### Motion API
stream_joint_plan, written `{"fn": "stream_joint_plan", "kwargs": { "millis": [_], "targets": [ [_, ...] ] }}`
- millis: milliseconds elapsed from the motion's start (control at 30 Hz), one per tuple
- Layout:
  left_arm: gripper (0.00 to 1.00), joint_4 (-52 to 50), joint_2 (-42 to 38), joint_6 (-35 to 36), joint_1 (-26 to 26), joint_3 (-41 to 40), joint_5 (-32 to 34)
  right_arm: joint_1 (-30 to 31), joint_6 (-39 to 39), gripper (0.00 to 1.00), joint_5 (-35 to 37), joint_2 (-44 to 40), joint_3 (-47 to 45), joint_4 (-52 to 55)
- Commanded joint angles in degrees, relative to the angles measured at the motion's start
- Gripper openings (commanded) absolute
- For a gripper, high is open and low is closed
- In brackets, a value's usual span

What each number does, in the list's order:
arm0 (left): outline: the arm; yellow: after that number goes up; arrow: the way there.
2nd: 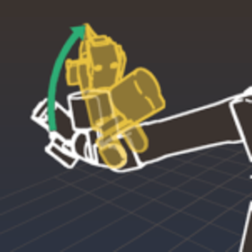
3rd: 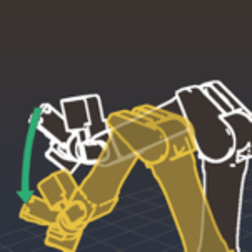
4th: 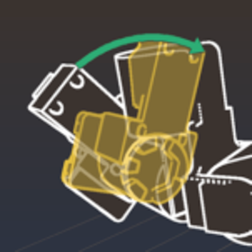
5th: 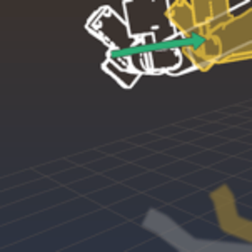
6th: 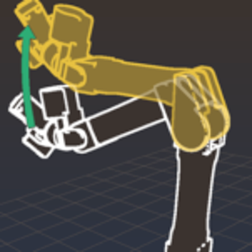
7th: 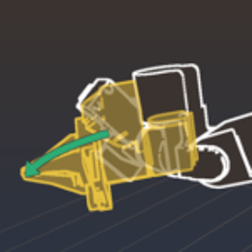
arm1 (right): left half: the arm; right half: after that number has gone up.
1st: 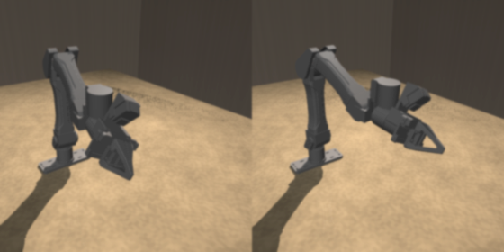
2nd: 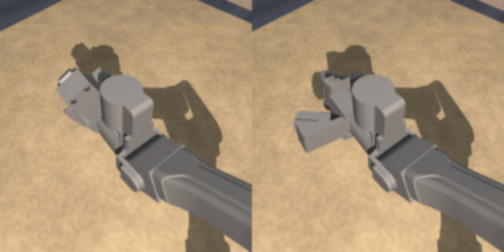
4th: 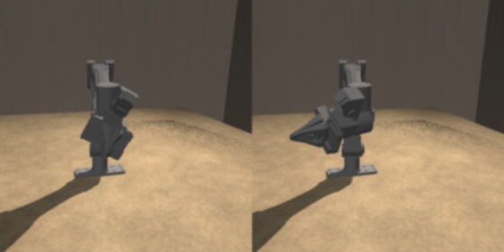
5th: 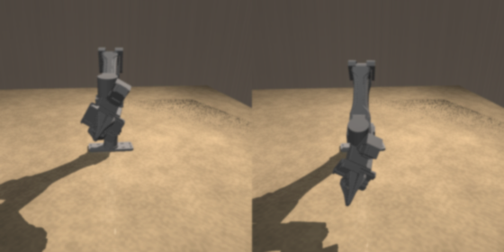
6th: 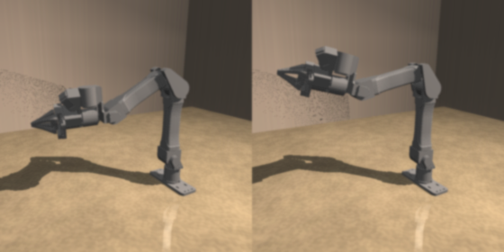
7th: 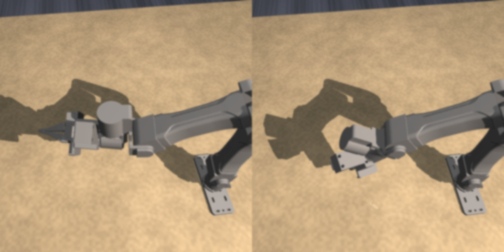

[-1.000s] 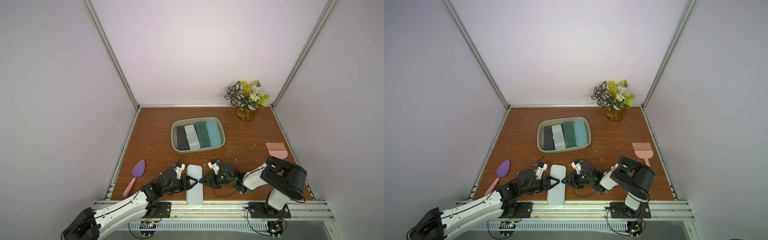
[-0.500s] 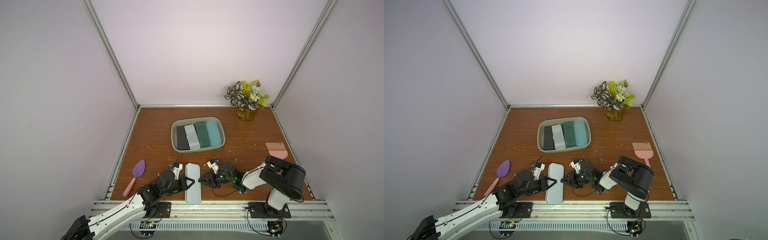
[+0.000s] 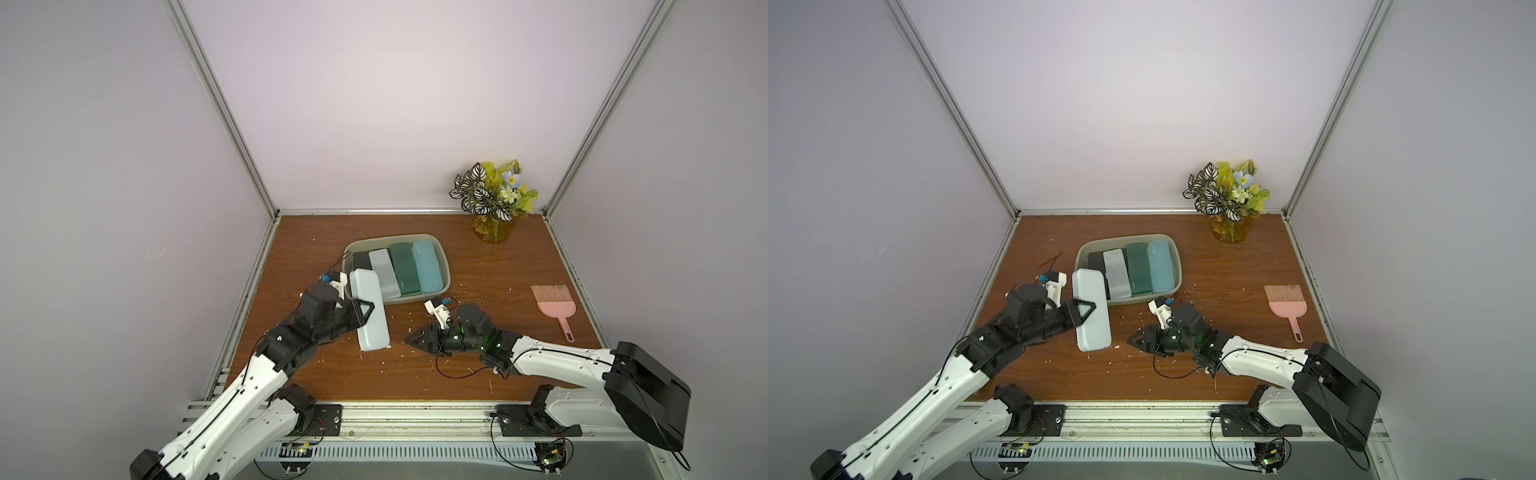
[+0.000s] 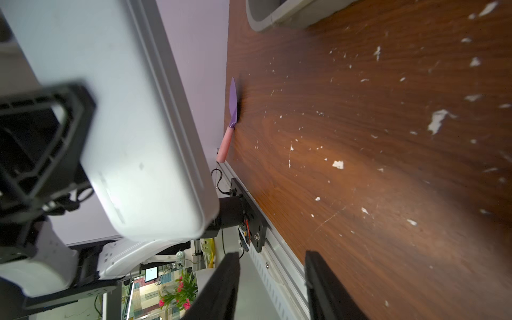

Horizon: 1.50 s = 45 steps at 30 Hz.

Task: Put the pencil case into the storage box
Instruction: Pick up the pencil case from the center of the board, then place the pencil case at the storage box.

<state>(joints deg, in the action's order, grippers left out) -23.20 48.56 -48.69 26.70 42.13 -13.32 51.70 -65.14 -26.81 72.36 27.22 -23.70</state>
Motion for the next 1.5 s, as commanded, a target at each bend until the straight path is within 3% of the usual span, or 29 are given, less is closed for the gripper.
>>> {"fn": "stream_joint_plan", "kwargs": {
  "millis": [0,100,233,433,600,1233,1400,1467],
  "targets": [
    [0.11,4.9,8.2,8.8,-9.5,2.5,-6.1,-1.5,3.0,0.45,0.5,-1.6,0.4,5.9],
    [0.1,9.5,18.1,12.1,-15.2,6.0,-11.4,-2.3,3.0,0.46,0.2,-2.8,0.5,6.4],
    [0.09,9.6,30.2,16.5,-19.0,12.7,-16.4,-3.6,3.4,0.48,-0.5,-4.0,0.2,6.7],
    [0.09,12.2,40.1,17.2,-23.2,18.4,-23.9,-5.2,2.9,0.48,-0.8,-5.3,-1.5,7.1],
    [0.09,11.9,45.3,17.6,-25.9,20.4,-27.0,-6.0,2.7,0.49,-0.4,-6.8,-2.6,7.9],
    [0.12,15.6,56.4,15.1,-25.7,23.0,-31.0,-7.1,3.2,0.5,-1.8,-4.2,-2.4,7.5],
    [0.2,13.6,59.1,16.9,-24.9,25.9,-30.5,-7.1,3.2,0.5,-2.1,-3.6,-2.4,6.8],
    [0.3,11.6,59.4,18.5,-24.5,27.2,-29.5,-7.1,3.2,0.5,-2.2,-3.3,-2.4,6.7]
  ]
}}
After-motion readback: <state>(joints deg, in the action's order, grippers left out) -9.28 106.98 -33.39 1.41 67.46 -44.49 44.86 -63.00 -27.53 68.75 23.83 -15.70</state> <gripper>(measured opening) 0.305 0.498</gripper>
